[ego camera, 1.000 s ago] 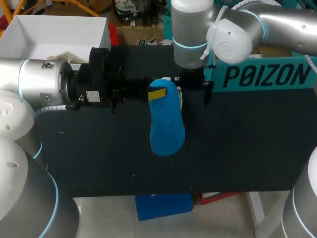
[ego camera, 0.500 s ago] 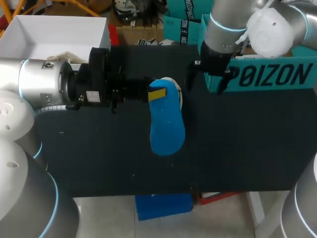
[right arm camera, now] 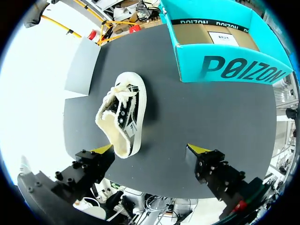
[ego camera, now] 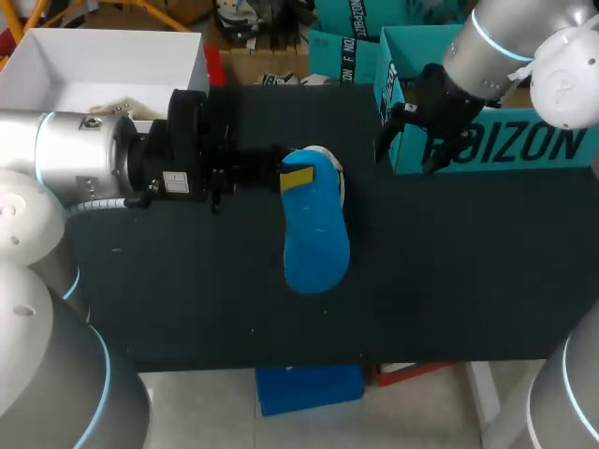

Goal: Take the shoe out of the shoebox, open the shoe tongue, remove and reinsert the insole, then place the shoe into the shoebox

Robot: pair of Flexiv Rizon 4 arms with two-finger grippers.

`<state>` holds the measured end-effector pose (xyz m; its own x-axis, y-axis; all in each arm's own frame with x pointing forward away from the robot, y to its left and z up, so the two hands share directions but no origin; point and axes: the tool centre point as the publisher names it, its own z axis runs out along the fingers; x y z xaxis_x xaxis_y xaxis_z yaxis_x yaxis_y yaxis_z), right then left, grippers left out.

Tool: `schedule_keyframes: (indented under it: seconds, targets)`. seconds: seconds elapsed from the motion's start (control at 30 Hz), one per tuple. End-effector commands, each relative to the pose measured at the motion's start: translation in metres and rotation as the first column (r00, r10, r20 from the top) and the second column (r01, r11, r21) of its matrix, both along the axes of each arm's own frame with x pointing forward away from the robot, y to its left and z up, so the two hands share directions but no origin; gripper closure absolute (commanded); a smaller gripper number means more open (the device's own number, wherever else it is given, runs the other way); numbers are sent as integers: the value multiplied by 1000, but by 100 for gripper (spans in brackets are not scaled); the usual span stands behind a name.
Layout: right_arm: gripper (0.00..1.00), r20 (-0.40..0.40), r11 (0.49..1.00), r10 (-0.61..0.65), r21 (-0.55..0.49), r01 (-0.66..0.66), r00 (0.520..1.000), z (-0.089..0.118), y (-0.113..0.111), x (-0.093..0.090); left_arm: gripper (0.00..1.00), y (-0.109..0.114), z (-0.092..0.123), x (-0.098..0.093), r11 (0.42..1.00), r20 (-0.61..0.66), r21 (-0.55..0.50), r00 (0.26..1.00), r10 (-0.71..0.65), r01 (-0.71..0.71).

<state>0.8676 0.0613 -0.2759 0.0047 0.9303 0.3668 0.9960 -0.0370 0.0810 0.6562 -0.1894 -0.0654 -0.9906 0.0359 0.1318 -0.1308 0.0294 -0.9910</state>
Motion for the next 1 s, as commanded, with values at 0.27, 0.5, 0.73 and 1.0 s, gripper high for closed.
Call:
schedule_keyframes:
  seconds: [0.27, 0.5, 0.73, 1.0]
  targets:
    - [0, -53, 972, -21, 234, 33, 998, -6, -5, -3, 100, -2, -1, -1, 1000, 1, 0, 1000, 5, -5]
    - [0, -135, 827, 5, 557, 72, 991, 2, -10, -2, 100, -2, -1, -1, 1000, 1, 0, 1000, 5, -5]
    - [0, -154, 760, 44, 647, 67, 987, 2, -12, 1, 100, -2, -1, -1, 1000, 1, 0, 1000, 5, -5]
    - [0, -152, 695, 61, 716, 67, 986, 3, -16, 2, 100, -2, -1, -1, 1000, 1, 0, 1000, 5, -5]
